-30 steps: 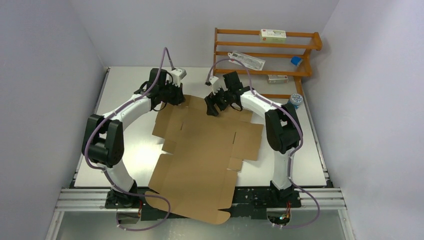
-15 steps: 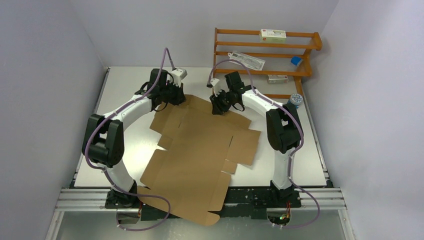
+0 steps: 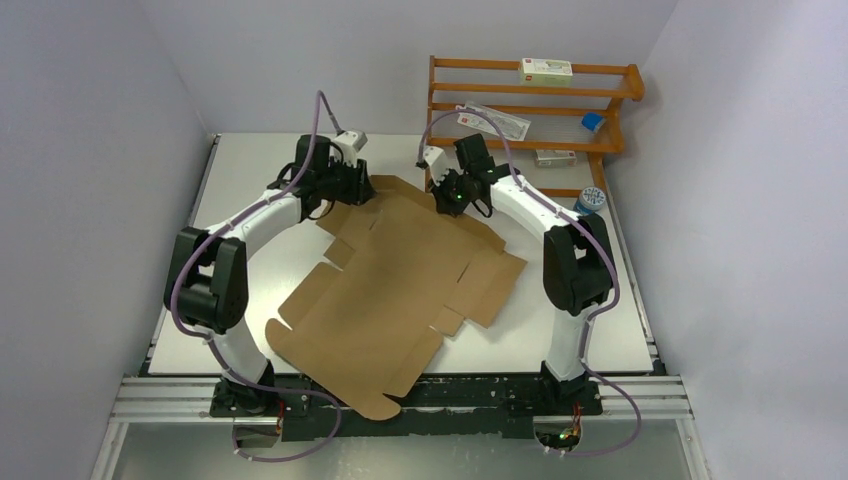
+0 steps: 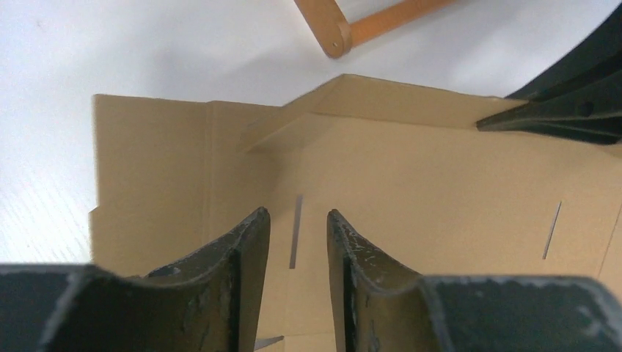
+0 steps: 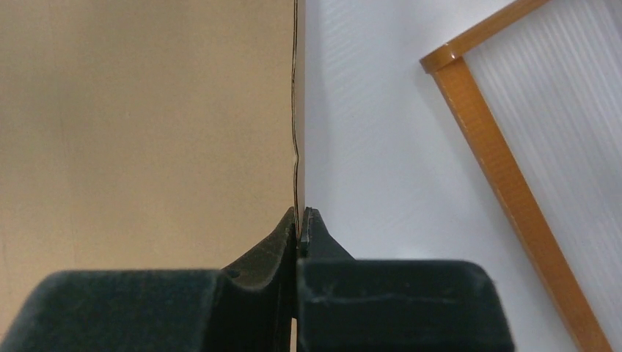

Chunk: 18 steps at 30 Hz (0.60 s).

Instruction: Fold the paper box

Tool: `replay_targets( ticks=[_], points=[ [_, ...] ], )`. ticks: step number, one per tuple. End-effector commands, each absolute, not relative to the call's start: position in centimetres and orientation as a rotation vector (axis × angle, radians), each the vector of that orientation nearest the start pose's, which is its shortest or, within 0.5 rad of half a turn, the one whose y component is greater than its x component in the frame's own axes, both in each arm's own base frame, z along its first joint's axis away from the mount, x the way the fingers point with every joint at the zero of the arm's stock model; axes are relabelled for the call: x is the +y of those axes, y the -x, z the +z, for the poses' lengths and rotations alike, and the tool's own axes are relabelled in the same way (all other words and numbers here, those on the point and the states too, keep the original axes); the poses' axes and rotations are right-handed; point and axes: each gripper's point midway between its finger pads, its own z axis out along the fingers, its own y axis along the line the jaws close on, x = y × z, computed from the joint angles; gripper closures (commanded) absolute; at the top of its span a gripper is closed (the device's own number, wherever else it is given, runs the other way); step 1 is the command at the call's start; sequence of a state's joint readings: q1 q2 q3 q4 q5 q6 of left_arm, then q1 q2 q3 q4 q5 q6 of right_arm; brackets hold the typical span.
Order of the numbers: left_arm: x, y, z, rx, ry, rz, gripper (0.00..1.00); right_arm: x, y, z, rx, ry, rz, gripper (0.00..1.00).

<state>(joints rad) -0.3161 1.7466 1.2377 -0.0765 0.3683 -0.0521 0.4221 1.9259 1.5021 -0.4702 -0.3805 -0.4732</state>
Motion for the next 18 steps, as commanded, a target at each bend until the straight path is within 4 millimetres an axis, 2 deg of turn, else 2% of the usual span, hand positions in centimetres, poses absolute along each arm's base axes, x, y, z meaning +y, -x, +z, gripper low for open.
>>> replay_targets(
  ticks=[1,7,13,18],
  points=[
    [-19.9,-45.8,17.5,1.999,-0.386,-0.665,0.58,23.3,-43.1,12.4,2.062,1.233,0.294,1.00],
    [-16.3,-47.9,17.6,1.997,-0.359,-0.575,0.49,22.7,-43.5,12.4,2.034,1.258,0.162,1.00],
    [-14.5,-49.1,15.2,2.049,-0.452,-0.479,0.43,23.8,-42.9,12.1,1.925,1.376,0.102,1.00],
    [-13.3,-49.3,13.8,2.069,-0.485,-0.523,0.41,23.8,-43.3,12.1,1.891,1.395,-0.009,1.00]
  ],
)
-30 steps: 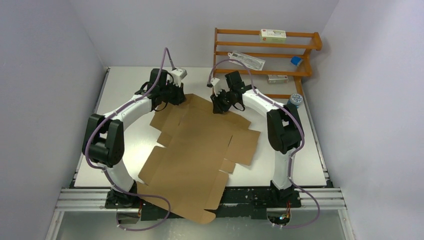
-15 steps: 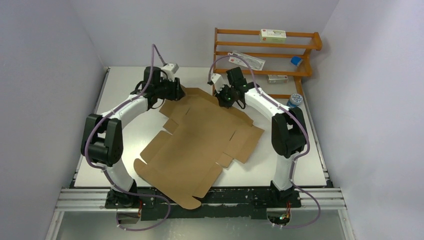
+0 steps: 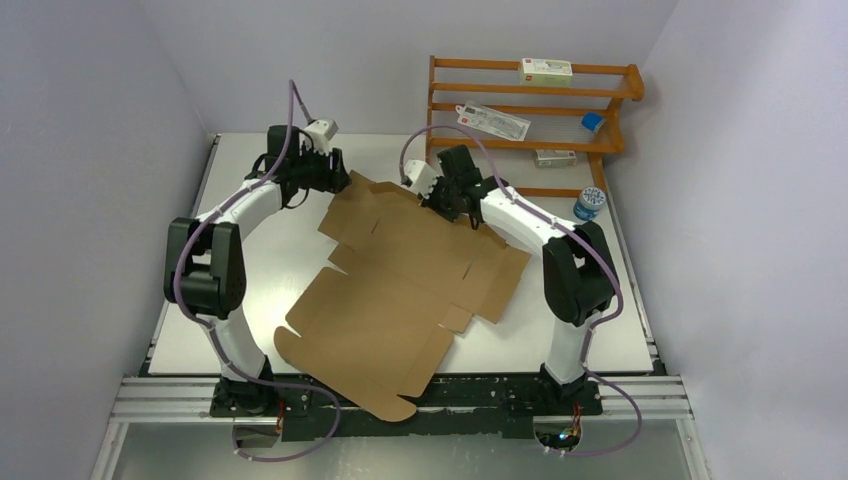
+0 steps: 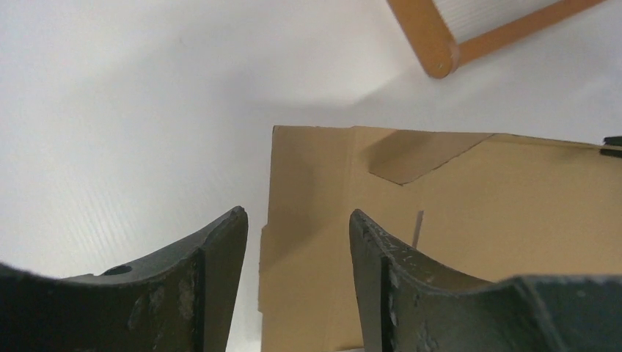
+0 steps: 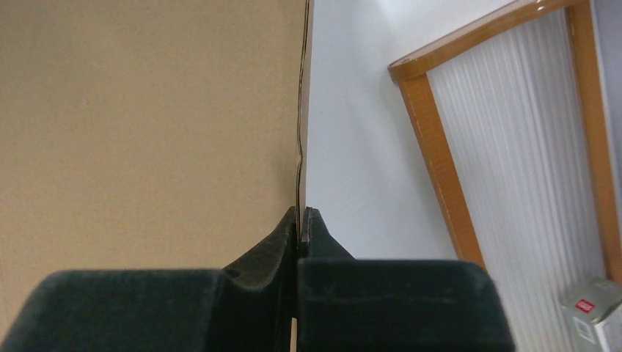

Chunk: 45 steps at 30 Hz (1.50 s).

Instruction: Fold the paper box

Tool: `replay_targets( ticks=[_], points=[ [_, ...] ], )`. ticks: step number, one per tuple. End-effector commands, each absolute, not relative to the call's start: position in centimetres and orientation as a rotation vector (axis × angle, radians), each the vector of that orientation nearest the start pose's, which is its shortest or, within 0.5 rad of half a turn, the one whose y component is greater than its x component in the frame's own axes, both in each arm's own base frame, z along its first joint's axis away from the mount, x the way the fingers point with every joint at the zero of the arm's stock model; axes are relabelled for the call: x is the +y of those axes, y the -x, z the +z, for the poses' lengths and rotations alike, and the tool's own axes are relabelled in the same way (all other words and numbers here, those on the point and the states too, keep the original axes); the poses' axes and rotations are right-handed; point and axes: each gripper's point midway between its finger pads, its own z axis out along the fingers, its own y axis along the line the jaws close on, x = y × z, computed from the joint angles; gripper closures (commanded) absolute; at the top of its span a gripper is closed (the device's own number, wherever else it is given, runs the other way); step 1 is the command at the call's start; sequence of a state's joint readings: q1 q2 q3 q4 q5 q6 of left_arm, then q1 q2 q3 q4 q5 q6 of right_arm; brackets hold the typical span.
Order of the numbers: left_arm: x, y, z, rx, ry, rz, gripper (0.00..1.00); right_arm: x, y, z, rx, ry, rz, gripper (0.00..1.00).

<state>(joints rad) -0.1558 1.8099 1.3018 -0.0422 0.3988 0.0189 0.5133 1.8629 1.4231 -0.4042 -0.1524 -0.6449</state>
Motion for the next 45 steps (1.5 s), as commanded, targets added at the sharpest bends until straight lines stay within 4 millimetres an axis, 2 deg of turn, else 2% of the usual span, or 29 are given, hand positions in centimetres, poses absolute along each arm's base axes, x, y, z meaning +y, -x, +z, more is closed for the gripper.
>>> replay_targets(
  ticks=[1,3,7,11,14,17,19,25,27,35,38,45],
  points=[
    [-13.0,-49.3,13.4,2.068,-0.489,-0.539,0.41,24.0,-43.4,12.1,1.891,1.399,-0.017,1.00],
    [-12.8,-49.3,12.5,2.086,-0.484,-0.566,0.40,24.1,-43.4,12.1,1.895,1.407,-0.025,1.00],
    [-14.5,-48.6,11.5,2.107,-0.534,-0.721,0.39,24.3,-43.5,11.8,1.882,1.419,-0.064,1.00],
    [-14.8,-48.3,9.4,2.159,-0.543,-0.759,0.39,24.5,-43.4,11.4,1.883,1.432,-0.075,1.00],
    [-15.4,-48.0,8.8,2.163,-0.554,-0.820,0.40,24.6,-43.2,11.3,1.873,1.430,-0.074,1.00],
    [-15.7,-47.8,8.2,2.180,-0.550,-0.849,0.44,24.9,-43.1,11.4,1.856,1.436,-0.074,1.00],
    [-15.8,-47.6,8.1,2.183,-0.559,-0.871,0.52,24.7,-43.2,11.4,1.858,1.432,-0.104,1.00],
    [-16.3,-46.8,9.3,2.164,-0.565,-0.918,0.86,24.4,-43.8,11.5,1.861,1.408,-0.173,1.00],
    [-16.2,-46.6,9.7,2.156,-0.562,-0.906,0.92,24.6,-43.7,11.6,1.854,1.406,-0.178,1.00],
    [-17.8,-44.8,11.8,2.122,-0.536,-0.832,0.95,24.9,-44.2,11.8,1.823,1.375,-0.227,1.00],
    [-18.4,-44.2,12.8,2.117,-0.449,-0.850,0.95,24.6,-44.6,11.8,1.834,1.360,-0.258,1.00],
    [-19.9,-42.8,14.9,2.081,-0.382,-0.873,0.95,24.0,-45.3,12.6,1.820,1.335,-0.325,1.00]
  ],
)
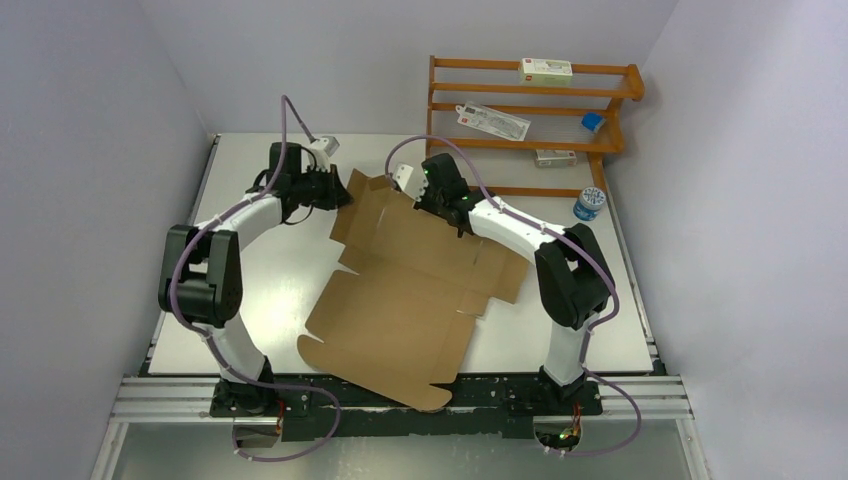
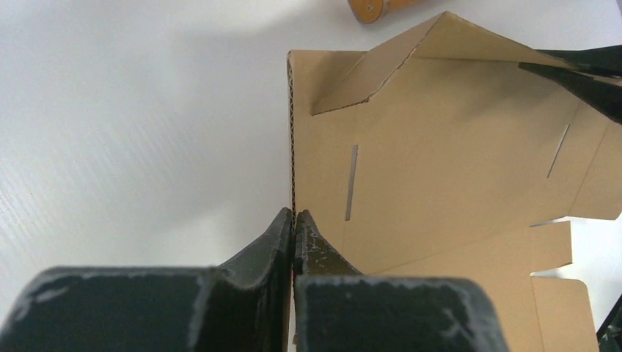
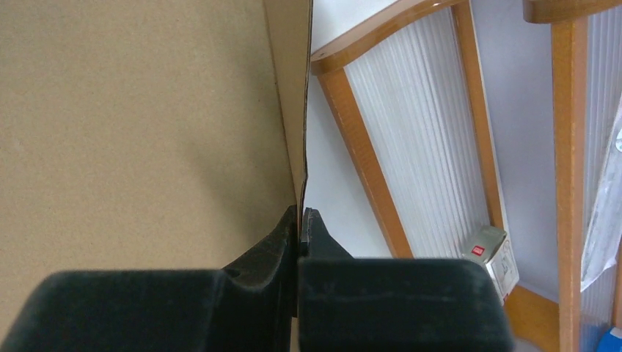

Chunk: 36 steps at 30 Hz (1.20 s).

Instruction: Fold the paper box

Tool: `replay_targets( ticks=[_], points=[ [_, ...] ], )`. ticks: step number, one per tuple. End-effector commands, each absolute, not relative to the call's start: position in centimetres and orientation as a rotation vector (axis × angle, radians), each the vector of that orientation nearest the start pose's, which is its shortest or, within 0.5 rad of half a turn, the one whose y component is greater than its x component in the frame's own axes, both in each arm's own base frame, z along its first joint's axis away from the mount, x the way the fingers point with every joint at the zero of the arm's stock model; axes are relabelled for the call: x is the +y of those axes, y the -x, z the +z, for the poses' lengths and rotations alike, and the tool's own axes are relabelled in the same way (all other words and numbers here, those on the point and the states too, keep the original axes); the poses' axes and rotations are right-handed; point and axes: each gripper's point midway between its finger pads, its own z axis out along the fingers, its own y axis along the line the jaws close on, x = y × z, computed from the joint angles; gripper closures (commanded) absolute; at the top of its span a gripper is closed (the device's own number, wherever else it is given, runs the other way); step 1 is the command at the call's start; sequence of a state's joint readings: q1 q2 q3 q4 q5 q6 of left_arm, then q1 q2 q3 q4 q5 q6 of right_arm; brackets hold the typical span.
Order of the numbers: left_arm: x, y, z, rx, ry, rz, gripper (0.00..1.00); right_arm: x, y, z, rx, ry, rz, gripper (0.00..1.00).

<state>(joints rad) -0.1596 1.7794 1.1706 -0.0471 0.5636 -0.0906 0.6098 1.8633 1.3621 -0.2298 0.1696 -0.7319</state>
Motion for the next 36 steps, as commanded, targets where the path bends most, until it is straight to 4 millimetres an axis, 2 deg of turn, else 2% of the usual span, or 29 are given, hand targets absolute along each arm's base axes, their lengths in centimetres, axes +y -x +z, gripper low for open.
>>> replay_targets(
  ticks=[1,6,10,17,22,27,32,36],
  points=[
    [-20.5,-42.4,15.1,2.075,-0.389,-0.880,0.95,24.0,-45.3,12.7,1.819,1.331,-0.328,1.00],
    [-23.3,-40.0,14.5,2.085,-0.445,-0.872,0.95,24.3,-45.2,13.3,1.794,1.317,-0.323,1.00],
    [-22.9,-39.5,12.5,2.105,-0.419,-0.825,0.95,24.4,-45.1,14.0,1.755,1.302,-0.323,1.00],
    [-25.0,-38.1,12.1,2.063,-0.477,-0.824,0.95,24.5,-44.6,14.5,1.730,1.292,-0.348,1.00],
    [-25.4,-37.1,12.6,2.013,-0.457,-0.826,0.95,24.4,-44.7,15.1,1.703,1.227,-0.367,1.00],
    [-24.9,-35.9,12.8,1.934,-0.436,-0.759,0.95,23.3,-45.0,15.4,1.672,1.181,-0.455,1.00],
    [-24.6,-34.1,12.2,1.852,-0.413,-0.801,0.95,22.4,-45.5,16.9,1.634,1.127,-0.541,1.00],
    [-24.3,-32.4,11.1,1.824,-0.414,-0.825,0.95,22.7,-45.0,18.2,1.588,1.105,-0.560,1.00]
  ],
)
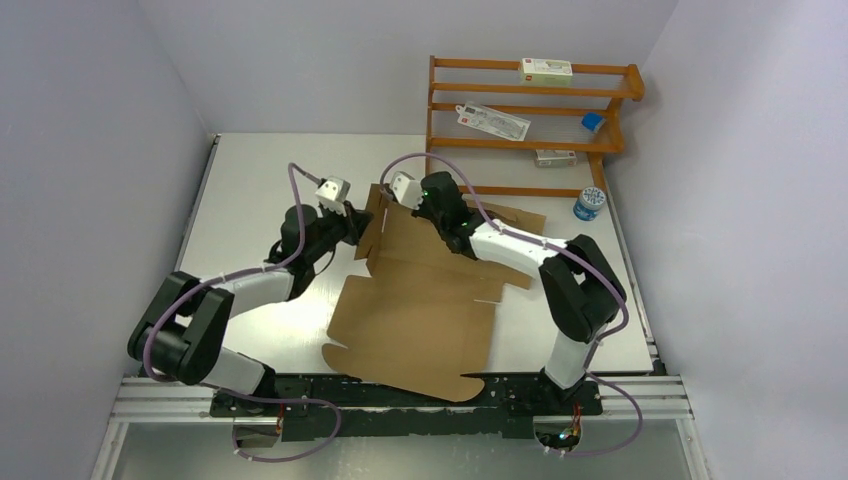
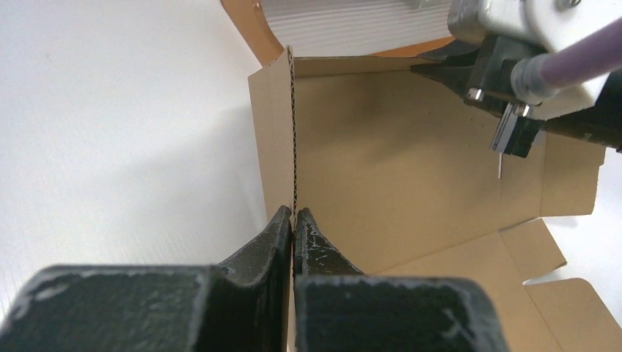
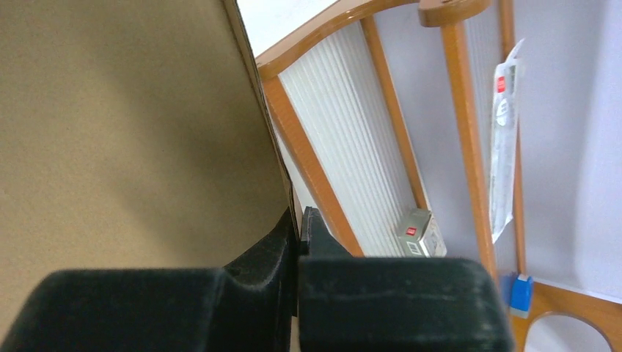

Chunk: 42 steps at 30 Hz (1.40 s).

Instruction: Fold the paper box

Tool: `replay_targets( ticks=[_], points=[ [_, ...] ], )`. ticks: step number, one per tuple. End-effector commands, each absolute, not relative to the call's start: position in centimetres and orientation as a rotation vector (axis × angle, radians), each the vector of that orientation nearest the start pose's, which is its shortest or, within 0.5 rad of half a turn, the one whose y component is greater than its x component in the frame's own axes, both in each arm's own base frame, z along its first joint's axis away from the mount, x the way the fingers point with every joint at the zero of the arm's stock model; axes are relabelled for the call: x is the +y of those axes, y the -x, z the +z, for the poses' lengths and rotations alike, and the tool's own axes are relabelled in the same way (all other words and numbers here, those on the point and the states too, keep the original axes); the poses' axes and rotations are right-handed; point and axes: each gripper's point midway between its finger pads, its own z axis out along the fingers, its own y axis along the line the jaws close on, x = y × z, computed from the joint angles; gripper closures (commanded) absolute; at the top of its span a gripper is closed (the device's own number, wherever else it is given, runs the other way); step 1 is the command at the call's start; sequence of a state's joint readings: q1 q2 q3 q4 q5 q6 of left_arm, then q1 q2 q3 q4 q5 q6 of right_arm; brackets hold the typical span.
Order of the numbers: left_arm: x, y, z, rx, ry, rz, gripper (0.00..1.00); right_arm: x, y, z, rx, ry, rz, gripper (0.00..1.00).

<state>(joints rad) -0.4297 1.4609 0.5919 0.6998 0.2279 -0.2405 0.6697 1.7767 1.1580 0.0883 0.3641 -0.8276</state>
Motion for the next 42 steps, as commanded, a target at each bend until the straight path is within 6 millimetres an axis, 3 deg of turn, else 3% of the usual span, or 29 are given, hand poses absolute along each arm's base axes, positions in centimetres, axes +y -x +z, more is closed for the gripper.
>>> replay_targets(
  ticks=[1,12,26,34,42],
  points=[
    [-24.3,-32.1,11.0,1.816,-0.415,-0.827,0.95,23.0,-44.7,18.5,1.570,1.109,-0.565,1.00],
    [-23.7,-29.6,8.6,1.772,-0.399,-0.799,0.94,23.9,-41.2,19.1,1.396,1.096,-0.699,1.00],
    [-21.7,-25.1,5.3,1.851,-0.218,-0.787,0.90,25.5,-35.1,20.0,1.205,1.114,-0.810,1.00],
    [-20.7,-25.0,3.3,1.883,-0.122,-0.756,0.95,25.6,-32.9,18.9,1.174,1.115,-0.857,1.00],
    [-19.5,-25.1,2.6,1.902,-0.062,-0.690,0.95,24.4,-31.9,19.3,1.246,1.136,-0.856,0.78]
  ],
)
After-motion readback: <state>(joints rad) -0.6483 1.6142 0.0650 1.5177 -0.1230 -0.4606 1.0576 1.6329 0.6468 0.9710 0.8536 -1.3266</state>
